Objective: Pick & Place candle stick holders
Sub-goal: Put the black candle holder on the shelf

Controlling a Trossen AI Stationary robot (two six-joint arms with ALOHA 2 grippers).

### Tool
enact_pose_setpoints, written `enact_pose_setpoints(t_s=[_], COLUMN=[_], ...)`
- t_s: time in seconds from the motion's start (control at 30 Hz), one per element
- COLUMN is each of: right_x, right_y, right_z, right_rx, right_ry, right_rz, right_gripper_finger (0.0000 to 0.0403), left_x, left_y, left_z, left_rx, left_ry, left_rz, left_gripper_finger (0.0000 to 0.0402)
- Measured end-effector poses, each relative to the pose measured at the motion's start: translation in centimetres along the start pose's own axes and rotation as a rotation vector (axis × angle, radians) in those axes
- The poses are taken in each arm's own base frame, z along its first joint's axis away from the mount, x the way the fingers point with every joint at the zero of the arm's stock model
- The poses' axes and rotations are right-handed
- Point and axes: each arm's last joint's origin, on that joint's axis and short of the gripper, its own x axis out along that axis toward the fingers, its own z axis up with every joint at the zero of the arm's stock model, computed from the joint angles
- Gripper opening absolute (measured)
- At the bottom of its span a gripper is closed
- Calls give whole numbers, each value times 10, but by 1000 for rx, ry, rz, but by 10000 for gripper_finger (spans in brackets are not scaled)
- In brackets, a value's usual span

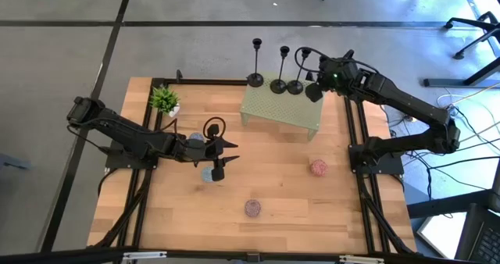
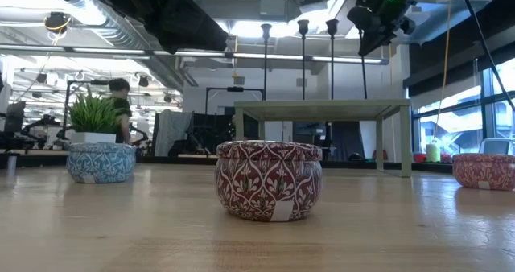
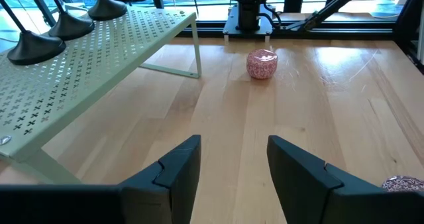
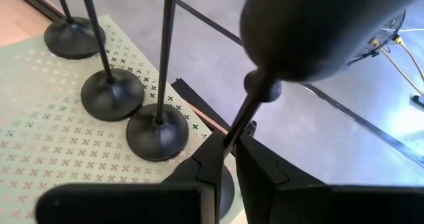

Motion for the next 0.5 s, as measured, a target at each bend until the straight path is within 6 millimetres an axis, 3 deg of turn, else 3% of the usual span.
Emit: enact_pose_setpoints(t_s=[0.5], right_x=[0], right_y=[0], right_z=[-1], right_rx=[-5], right_ry=[8], right_rz=[2], right_gripper_finger=[40], left_x=[0], left_y=[0], left_z=[0], left_rx=[0], left_ry=[0], left_rz=[-1], left_gripper_finger=[171])
